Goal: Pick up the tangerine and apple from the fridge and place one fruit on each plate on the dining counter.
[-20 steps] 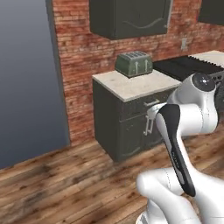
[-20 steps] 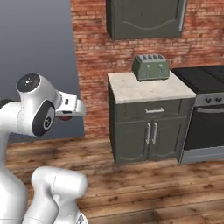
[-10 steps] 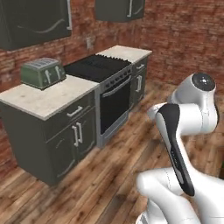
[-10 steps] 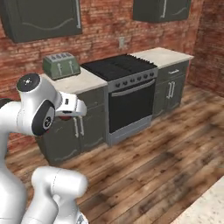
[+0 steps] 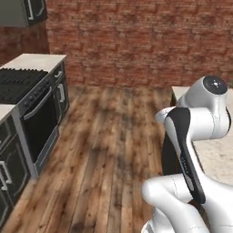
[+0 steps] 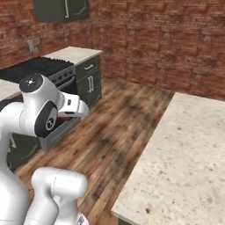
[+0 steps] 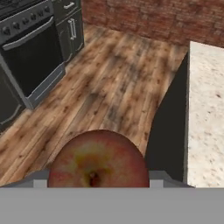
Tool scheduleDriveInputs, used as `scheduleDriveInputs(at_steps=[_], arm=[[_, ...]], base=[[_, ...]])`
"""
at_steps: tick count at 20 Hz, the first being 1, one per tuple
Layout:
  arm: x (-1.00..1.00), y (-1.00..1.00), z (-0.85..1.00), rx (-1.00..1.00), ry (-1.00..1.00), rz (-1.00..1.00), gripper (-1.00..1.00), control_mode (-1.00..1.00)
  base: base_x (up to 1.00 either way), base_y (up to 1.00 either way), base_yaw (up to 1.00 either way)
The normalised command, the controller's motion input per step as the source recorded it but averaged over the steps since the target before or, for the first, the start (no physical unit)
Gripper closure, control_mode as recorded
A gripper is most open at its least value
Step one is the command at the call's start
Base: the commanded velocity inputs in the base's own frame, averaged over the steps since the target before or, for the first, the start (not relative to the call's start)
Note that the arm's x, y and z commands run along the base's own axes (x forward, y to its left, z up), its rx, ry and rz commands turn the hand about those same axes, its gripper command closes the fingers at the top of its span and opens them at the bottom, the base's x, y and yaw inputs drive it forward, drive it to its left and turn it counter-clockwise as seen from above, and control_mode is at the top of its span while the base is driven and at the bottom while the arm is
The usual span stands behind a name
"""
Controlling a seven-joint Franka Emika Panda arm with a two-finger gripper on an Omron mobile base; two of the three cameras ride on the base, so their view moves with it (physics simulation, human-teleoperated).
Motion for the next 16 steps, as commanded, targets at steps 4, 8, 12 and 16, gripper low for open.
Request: scheduleDriveInputs(at_steps=[4, 8, 12, 16], arm=[[0.0, 0.0, 0.0, 0.0, 0.0, 0.0, 1.0, 1.0], [0.0, 0.0, 0.0, 0.0, 0.0, 0.0, 1.0, 1.0], [0.0, 0.0, 0.0, 0.0, 0.0, 0.0, 1.0, 1.0], [0.0, 0.0, 0.0, 0.0, 0.0, 0.0, 1.0, 1.0]], base=[[0.1, 0.35, -0.54], [0.63, 1.0, -0.3], [1.0, 0.76, -0.25], [1.0, 0.17, -0.27]])
